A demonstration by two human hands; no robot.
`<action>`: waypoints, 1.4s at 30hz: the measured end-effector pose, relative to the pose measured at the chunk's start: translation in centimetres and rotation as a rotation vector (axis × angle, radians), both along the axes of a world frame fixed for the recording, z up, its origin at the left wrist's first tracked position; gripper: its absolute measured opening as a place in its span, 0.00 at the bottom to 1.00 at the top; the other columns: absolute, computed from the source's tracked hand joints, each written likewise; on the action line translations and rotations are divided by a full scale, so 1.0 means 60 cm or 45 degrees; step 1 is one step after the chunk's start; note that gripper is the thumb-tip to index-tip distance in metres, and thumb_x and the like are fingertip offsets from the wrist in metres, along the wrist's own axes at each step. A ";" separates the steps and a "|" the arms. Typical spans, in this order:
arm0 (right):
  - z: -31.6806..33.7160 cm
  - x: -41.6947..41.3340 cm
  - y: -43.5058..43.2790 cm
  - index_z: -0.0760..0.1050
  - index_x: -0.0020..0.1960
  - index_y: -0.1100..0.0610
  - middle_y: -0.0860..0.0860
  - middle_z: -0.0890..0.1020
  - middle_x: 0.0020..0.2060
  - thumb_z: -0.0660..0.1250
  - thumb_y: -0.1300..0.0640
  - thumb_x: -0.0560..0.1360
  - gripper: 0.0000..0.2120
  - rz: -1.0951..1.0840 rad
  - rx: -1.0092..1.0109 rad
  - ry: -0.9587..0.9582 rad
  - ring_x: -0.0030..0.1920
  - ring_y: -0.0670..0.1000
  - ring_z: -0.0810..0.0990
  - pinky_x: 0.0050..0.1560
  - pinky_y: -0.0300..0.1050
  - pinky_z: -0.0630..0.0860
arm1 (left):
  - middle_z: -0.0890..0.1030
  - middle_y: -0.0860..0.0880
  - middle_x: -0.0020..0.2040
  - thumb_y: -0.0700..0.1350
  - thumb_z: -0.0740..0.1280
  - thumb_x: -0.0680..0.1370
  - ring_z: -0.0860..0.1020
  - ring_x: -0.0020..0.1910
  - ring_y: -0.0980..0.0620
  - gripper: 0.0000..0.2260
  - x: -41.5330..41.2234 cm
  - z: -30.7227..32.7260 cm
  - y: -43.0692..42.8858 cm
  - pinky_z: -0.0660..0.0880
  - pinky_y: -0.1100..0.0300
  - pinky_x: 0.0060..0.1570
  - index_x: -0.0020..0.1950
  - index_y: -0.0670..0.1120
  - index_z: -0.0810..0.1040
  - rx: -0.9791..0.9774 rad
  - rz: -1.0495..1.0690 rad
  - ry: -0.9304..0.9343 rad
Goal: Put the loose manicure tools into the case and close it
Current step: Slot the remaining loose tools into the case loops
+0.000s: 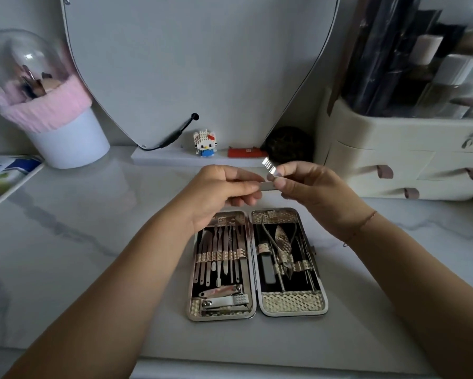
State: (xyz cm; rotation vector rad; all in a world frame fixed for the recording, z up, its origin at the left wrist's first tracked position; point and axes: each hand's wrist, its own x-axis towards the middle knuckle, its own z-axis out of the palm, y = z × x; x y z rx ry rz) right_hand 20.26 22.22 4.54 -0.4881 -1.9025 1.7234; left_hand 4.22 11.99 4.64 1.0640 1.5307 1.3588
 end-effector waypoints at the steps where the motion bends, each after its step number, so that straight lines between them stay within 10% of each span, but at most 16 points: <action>1: 0.002 0.000 0.000 0.78 0.42 0.57 0.51 0.79 0.40 0.69 0.58 0.67 0.05 0.021 0.004 0.021 0.41 0.45 0.76 0.45 0.35 0.73 | 0.83 0.47 0.35 0.35 0.67 0.74 0.79 0.32 0.56 0.06 -0.003 0.001 -0.001 0.73 0.66 0.35 0.48 0.43 0.82 -0.021 0.000 -0.064; 7: -0.001 -0.002 -0.005 0.77 0.38 0.52 0.49 0.79 0.37 0.73 0.53 0.66 0.06 -0.274 0.483 -0.115 0.37 0.50 0.77 0.43 0.42 0.75 | 0.83 0.46 0.34 0.35 0.67 0.74 0.79 0.32 0.56 0.05 -0.014 0.003 -0.007 0.73 0.66 0.35 0.48 0.41 0.82 -0.036 0.104 -0.086; 15: -0.001 0.002 0.004 0.80 0.46 0.60 0.53 0.79 0.32 0.65 0.60 0.75 0.05 -0.234 -0.209 0.007 0.30 0.44 0.74 0.34 0.32 0.75 | 0.84 0.47 0.38 0.36 0.67 0.75 0.80 0.36 0.55 0.07 -0.016 0.001 -0.008 0.75 0.65 0.40 0.52 0.41 0.81 -0.035 -0.003 -0.013; 22: 0.010 0.037 0.019 0.78 0.41 0.62 0.55 0.83 0.31 0.65 0.62 0.76 0.06 -0.331 0.536 -0.359 0.27 0.44 0.77 0.29 0.34 0.74 | 0.81 0.59 0.52 0.50 0.73 0.71 0.77 0.51 0.66 0.14 -0.032 -0.010 -0.011 0.69 0.72 0.48 0.56 0.51 0.81 -0.224 -0.027 0.722; 42: 0.010 0.065 0.051 0.76 0.43 0.62 0.54 0.80 0.27 0.56 0.67 0.79 0.11 -0.165 0.322 -0.554 0.24 0.45 0.73 0.25 0.34 0.68 | 0.84 0.53 0.45 0.43 0.74 0.70 0.78 0.39 0.66 0.08 -0.032 -0.021 -0.008 0.71 0.76 0.38 0.48 0.48 0.84 -0.320 -0.176 0.586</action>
